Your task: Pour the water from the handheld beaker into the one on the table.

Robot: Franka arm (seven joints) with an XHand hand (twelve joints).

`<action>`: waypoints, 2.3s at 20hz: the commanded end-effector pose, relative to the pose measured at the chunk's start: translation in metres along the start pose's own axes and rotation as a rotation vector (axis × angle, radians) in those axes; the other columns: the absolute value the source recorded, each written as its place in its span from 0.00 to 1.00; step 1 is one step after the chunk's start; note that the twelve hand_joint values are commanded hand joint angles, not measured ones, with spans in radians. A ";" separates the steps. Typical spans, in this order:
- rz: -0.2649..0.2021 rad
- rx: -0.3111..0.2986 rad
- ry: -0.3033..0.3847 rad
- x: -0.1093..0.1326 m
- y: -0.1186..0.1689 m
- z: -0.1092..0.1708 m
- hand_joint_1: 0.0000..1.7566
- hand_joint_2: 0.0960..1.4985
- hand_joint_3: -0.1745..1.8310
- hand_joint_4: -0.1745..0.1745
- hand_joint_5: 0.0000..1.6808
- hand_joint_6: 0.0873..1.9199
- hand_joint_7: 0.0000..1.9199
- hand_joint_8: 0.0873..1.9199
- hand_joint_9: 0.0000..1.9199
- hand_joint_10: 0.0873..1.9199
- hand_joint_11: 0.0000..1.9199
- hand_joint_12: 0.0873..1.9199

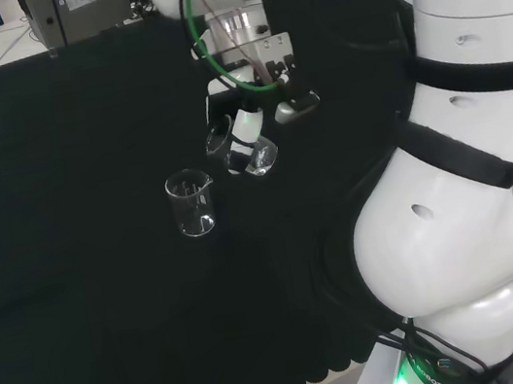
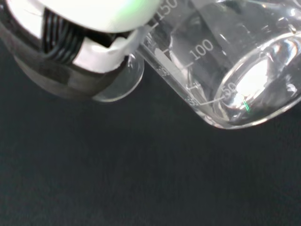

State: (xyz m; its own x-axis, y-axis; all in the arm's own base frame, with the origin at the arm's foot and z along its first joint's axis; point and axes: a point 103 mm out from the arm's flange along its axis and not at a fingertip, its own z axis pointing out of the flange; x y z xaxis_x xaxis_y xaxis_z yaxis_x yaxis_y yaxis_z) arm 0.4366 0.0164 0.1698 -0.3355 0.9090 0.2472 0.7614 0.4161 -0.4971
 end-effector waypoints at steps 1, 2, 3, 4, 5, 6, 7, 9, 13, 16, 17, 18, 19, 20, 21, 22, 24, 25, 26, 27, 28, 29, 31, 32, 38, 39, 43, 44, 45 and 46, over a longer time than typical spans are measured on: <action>0.023 0.118 -0.061 0.014 0.005 0.002 0.70 0.67 0.00 0.00 0.85 0.07 0.92 0.08 0.99 0.00 0.80 0.21; 0.025 0.128 -0.066 0.016 0.005 0.002 0.70 0.67 0.00 0.00 0.85 0.07 0.92 0.08 0.99 0.00 0.80 0.21; 0.026 0.135 -0.071 0.017 0.005 0.001 0.70 0.67 0.00 0.00 0.85 0.07 0.92 0.08 0.99 0.00 0.80 0.21; 0.027 0.141 -0.077 0.019 0.005 0.001 0.70 0.67 0.00 0.00 0.85 0.07 0.92 0.08 0.99 0.00 0.80 0.21; 0.029 0.146 -0.082 0.022 0.005 0.000 0.70 0.67 0.00 0.00 0.85 0.07 0.92 0.08 0.99 0.00 0.80 0.21; 0.031 0.151 -0.090 0.024 0.004 -0.001 0.70 0.67 0.00 0.00 0.85 0.07 0.92 0.08 0.99 0.00 0.80 0.21; 0.034 0.158 -0.100 0.026 0.004 -0.002 0.70 0.67 0.00 0.00 0.85 0.07 0.92 0.08 0.99 0.00 0.80 0.21; 0.038 0.169 -0.112 0.030 0.003 -0.003 0.70 0.67 0.00 0.00 0.85 0.07 0.92 0.08 0.99 0.00 0.80 0.21; 0.046 0.197 -0.138 0.039 0.003 -0.005 0.70 0.67 0.00 0.00 0.85 0.07 0.92 0.08 0.99 0.00 0.80 0.21; 0.053 0.220 -0.154 0.043 0.005 -0.006 0.70 0.67 0.00 0.00 0.85 0.07 0.92 0.08 0.99 0.00 0.80 0.21; 0.061 0.232 -0.164 0.044 0.006 -0.006 0.70 0.67 0.00 0.00 0.85 0.07 0.92 0.08 0.99 0.00 0.80 0.21; 0.068 0.242 -0.172 0.045 0.006 -0.007 0.70 0.67 0.00 0.00 0.85 0.07 0.92 0.08 0.99 0.00 0.80 0.21; 0.074 0.252 -0.175 0.046 0.007 -0.007 0.70 0.67 0.00 0.00 0.85 0.07 0.92 0.08 0.99 0.00 0.80 0.21; 0.079 0.261 -0.178 0.047 0.008 -0.008 0.70 0.67 0.00 0.00 0.85 0.07 0.92 0.08 0.99 0.00 0.80 0.21; 0.080 0.270 -0.181 0.047 0.008 -0.008 0.70 0.67 0.00 0.00 0.85 0.07 0.92 0.08 0.99 0.00 0.80 0.21; 0.084 0.277 -0.185 0.047 0.009 -0.008 0.70 0.67 0.00 0.00 0.85 0.07 0.92 0.09 0.99 0.00 0.80 0.21; 0.100 0.296 -0.195 0.047 0.009 -0.009 0.70 0.67 0.00 0.00 0.85 0.07 0.92 0.09 0.99 0.00 0.80 0.21; 0.106 0.303 -0.203 0.047 0.009 -0.009 0.70 0.67 0.00 0.00 0.85 0.07 0.92 0.09 0.99 0.00 0.80 0.21; 0.112 0.311 -0.210 0.047 0.009 -0.010 0.70 0.67 0.00 0.00 0.85 0.07 0.92 0.09 0.99 0.00 0.80 0.21; 0.117 0.317 -0.217 0.048 0.009 -0.010 0.70 0.67 0.00 0.00 0.85 0.07 0.92 0.09 0.99 0.00 0.81 0.21; 0.123 0.320 -0.216 0.048 0.008 -0.011 0.70 0.67 0.00 0.00 0.85 0.07 0.92 0.09 0.99 0.00 0.81 0.21; 0.128 0.324 -0.215 0.048 0.008 -0.011 0.70 0.67 0.00 0.00 0.85 0.08 0.92 0.09 0.99 0.00 0.81 0.21; 0.136 0.332 -0.222 0.050 0.008 -0.012 0.70 0.67 0.00 0.00 0.85 0.08 0.92 0.09 0.99 0.00 0.81 0.21; 0.139 0.335 -0.224 0.052 0.007 -0.013 0.70 0.67 0.00 0.00 0.85 0.08 0.92 0.09 0.99 0.00 0.81 0.21; 0.151 0.341 -0.273 0.059 0.007 -0.018 0.70 0.67 0.00 0.00 0.85 0.08 0.92 0.09 0.99 0.00 0.81 0.21; 0.153 0.343 -0.282 0.060 0.008 -0.018 0.70 0.67 0.00 0.01 0.85 0.08 0.92 0.09 0.99 0.00 0.81 0.21; 0.174 0.342 -0.314 0.064 0.008 -0.022 0.70 0.67 0.00 0.01 0.85 0.08 0.92 0.09 0.99 0.00 0.81 0.21; 0.178 0.341 -0.321 0.064 0.008 -0.022 0.70 0.67 0.00 0.01 0.85 0.08 0.92 0.09 0.99 0.00 0.81 0.21; 0.183 0.343 -0.330 0.065 0.008 -0.023 0.70 0.67 0.00 0.01 0.85 0.08 0.92 0.09 0.99 0.00 0.81 0.21; 0.187 0.347 -0.337 0.066 0.008 -0.024 0.70 0.67 0.00 0.01 0.85 0.08 0.92 0.09 0.99 0.00 0.81 0.21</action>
State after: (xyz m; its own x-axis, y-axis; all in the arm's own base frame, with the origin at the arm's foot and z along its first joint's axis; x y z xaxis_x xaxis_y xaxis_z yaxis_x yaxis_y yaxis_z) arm 0.4333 0.0765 0.1984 -0.4087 0.9077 -0.0956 0.6112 0.1944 -0.7672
